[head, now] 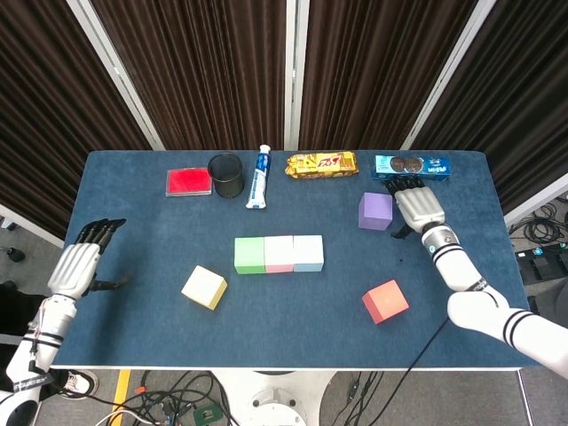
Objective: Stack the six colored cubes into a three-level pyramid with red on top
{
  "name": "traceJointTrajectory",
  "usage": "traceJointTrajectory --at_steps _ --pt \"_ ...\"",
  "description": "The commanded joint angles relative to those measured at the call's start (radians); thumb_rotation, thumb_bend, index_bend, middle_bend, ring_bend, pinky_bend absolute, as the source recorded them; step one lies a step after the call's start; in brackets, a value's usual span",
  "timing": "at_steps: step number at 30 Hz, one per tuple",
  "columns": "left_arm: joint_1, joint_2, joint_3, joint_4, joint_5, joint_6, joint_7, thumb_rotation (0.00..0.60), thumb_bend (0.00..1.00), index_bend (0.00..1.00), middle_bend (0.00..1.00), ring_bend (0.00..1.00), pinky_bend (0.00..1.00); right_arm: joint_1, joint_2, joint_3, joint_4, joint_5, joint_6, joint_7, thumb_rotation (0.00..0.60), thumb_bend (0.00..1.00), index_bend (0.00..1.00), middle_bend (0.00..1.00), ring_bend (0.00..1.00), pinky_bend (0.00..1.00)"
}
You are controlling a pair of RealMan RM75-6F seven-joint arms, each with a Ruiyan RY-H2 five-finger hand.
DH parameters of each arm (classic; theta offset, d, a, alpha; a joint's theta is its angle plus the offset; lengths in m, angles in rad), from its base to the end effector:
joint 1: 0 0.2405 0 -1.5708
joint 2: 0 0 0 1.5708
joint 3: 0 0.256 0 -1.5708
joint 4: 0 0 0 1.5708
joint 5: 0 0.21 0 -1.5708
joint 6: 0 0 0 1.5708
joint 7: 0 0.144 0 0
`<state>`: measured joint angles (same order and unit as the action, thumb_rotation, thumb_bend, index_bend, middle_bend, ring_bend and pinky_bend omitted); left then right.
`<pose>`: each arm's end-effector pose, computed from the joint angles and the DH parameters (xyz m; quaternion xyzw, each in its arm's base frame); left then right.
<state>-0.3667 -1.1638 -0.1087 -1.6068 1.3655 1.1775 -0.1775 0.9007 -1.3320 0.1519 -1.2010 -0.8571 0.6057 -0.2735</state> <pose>-0.2702 0.2734 0.1189 -0.6118 -0.4734 -0.4279 0.4675 -0.2145 -0.4393 0.0746 0.7328 -0.3982 0.2298 0.5017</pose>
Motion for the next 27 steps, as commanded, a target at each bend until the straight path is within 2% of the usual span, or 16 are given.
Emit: traceJointTrajectory --at_steps 1,12,13,18,22,27 --pt "-0.003 -0.002 -0.002 0.003 -0.004 -0.005 0.001 0.600 0.18 0.08 0.08 0.00 0.05 0.021 -0.059 -0.010 0.080 -0.015 -0.034 0.016 0.600 0.03 0.00 0.03 0.00 0.00" --pt "-0.002 -0.001 0.000 -0.007 -0.009 -0.004 0.013 0.600 0.18 0.08 0.08 0.00 0.05 0.044 -0.181 0.000 0.253 -0.097 -0.063 0.088 0.600 0.07 0.00 0.17 0.00 0.00" --pt "-0.001 -0.001 0.000 -0.008 -0.010 -0.003 0.014 0.600 0.18 0.08 0.08 0.00 0.05 0.041 -0.190 0.004 0.263 -0.110 -0.049 0.097 0.600 0.08 0.00 0.20 0.00 0.00" --pt "0.006 0.004 0.004 -0.027 -0.007 0.004 0.011 0.600 0.18 0.08 0.08 0.00 0.05 0.022 -0.220 0.015 0.301 -0.177 0.018 0.148 0.600 0.12 0.00 0.47 0.01 0.00" --pt "0.011 0.027 0.014 -0.066 0.002 -0.003 -0.003 0.600 0.18 0.08 0.08 0.00 0.05 0.006 -0.190 0.033 0.264 -0.221 0.064 0.199 0.600 0.13 0.00 0.53 0.02 0.00" --pt "0.014 0.038 0.017 -0.139 -0.003 0.000 0.017 0.600 0.17 0.08 0.08 0.00 0.05 -0.006 -0.091 0.059 0.138 -0.250 0.114 0.200 0.600 0.13 0.00 0.54 0.02 0.00"
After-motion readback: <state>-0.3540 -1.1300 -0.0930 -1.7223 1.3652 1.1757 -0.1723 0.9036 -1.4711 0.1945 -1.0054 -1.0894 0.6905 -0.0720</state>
